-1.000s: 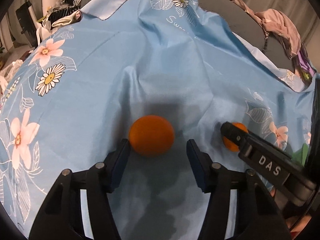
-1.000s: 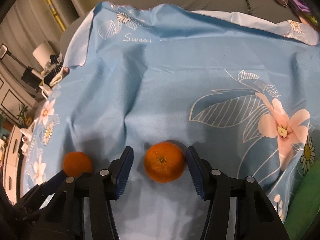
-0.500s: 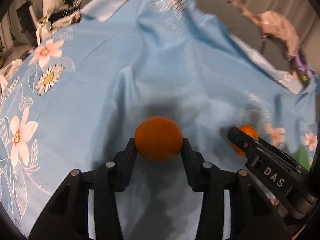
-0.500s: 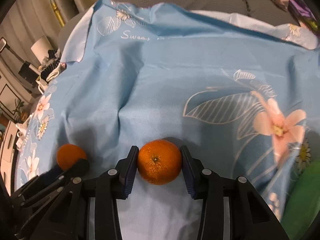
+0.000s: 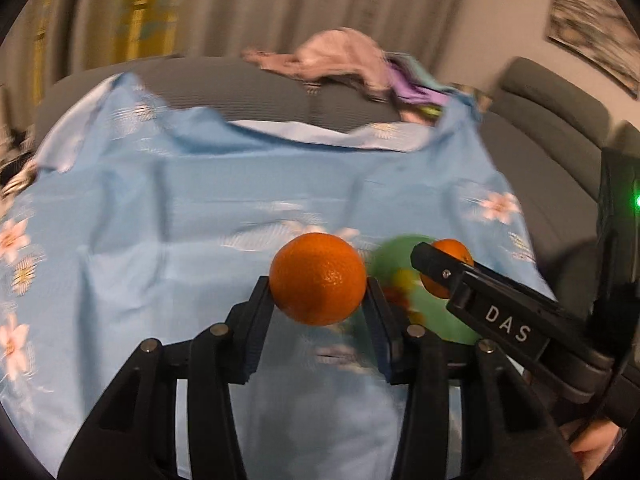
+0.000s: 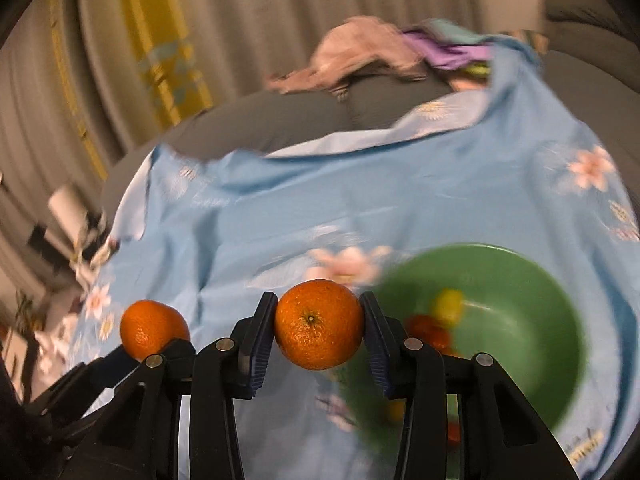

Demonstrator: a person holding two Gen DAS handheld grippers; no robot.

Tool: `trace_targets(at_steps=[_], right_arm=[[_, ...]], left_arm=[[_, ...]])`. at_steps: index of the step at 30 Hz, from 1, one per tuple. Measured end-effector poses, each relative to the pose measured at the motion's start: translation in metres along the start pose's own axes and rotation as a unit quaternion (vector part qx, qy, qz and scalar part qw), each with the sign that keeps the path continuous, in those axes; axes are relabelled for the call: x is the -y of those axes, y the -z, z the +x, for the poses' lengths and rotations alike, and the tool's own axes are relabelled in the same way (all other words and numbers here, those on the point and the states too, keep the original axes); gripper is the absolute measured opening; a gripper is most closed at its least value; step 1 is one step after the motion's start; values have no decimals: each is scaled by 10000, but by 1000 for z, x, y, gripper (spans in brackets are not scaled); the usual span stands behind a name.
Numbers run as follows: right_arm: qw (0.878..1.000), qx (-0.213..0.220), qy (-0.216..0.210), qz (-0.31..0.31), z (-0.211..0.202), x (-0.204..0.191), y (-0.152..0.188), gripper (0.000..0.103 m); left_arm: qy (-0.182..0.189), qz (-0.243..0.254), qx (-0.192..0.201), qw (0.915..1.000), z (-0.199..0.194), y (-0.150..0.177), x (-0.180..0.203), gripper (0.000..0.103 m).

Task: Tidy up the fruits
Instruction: 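Carry both mandarins over the green bowl and open both tools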

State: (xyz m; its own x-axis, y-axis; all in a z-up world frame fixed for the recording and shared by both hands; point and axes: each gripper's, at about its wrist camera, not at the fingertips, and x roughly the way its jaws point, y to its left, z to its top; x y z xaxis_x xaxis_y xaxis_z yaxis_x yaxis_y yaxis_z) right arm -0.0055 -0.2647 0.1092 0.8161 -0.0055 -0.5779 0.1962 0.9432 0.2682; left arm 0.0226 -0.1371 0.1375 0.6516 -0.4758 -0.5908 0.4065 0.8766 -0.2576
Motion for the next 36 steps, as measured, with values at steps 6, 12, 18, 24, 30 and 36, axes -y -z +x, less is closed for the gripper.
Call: trace_targets(at_steps=[6,12,18,24,30,36], right_arm=[[9961,126,613,629,-16,66,5,44],[9914,-69,770,1053,-10,99,9,44],[9881,-373,848,1228,4,116,14,44],[9889,-606,865,1048,14,112,16,44],[9915,-312,988,788,1,101,12,62],[9935,-65,914,671,-11,92,8,63]], left_arm=[[392,629,-323,9967,32,7,54,45],[176,959,-644,9931,69,16,68,45],[327,1055,-773,9909,88,17,77,45],[426,1141,-793,9894,94,23,88,58],[203,988,-360,9942,70,17,81,94],[224,981,-256,9946,47,14,77,102]])
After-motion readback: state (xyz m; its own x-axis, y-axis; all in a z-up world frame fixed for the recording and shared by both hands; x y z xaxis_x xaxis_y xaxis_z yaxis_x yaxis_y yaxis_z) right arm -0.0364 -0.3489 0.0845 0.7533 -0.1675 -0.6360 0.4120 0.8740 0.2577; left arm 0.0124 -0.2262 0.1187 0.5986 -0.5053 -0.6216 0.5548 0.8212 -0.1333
